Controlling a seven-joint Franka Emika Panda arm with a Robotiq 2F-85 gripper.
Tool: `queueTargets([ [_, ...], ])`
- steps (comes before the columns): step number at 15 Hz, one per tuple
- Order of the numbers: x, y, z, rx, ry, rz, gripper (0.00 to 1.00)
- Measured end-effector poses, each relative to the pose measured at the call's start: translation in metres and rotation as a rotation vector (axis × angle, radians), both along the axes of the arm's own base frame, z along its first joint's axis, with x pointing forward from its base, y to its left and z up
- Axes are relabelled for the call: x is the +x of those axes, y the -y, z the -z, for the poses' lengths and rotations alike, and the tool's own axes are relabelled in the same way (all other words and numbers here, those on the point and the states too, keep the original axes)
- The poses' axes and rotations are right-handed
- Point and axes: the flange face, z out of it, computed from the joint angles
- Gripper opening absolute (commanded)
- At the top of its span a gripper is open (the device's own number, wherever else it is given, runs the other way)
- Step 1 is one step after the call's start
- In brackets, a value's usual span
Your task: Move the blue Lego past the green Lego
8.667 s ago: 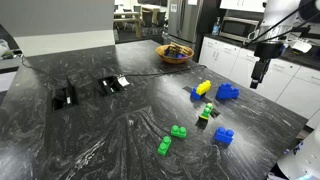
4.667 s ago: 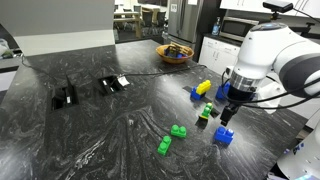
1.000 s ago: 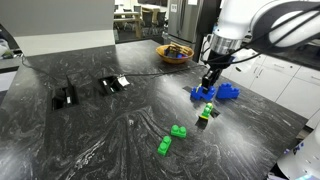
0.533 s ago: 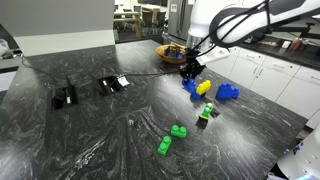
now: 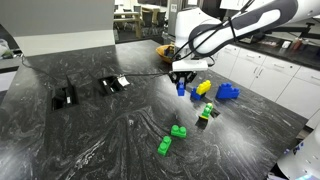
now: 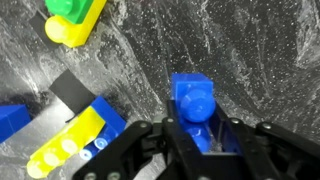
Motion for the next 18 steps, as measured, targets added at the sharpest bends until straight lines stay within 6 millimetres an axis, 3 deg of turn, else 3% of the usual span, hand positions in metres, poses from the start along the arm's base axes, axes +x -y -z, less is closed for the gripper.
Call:
queueTargets([
  [5, 0.001, -0.017, 0.034, -0.013, -0.040, 0.286, 0.10],
  [6, 0.001, -0.018, 0.040, -0.006, -0.050, 0.342, 0.30],
  [7, 0.001, -0.019, 0.046, 0.005, -0.062, 0.391, 0.60],
  [8, 0.002, -0.020, 0.049, 0.020, -0.071, 0.429, 0.61],
  [10, 0.003, -0.023, 0.051, 0.059, -0.082, 0.475, 0.73],
  [11, 0.004, -0.024, 0.050, 0.080, -0.083, 0.488, 0.56],
  [13, 0.005, -0.025, 0.048, 0.108, -0.081, 0.504, 0.70],
  [14, 0.005, -0.026, 0.048, 0.111, -0.081, 0.506, 0.73],
  [18, 0.006, -0.026, 0.048, 0.112, -0.081, 0.507, 0.73],
])
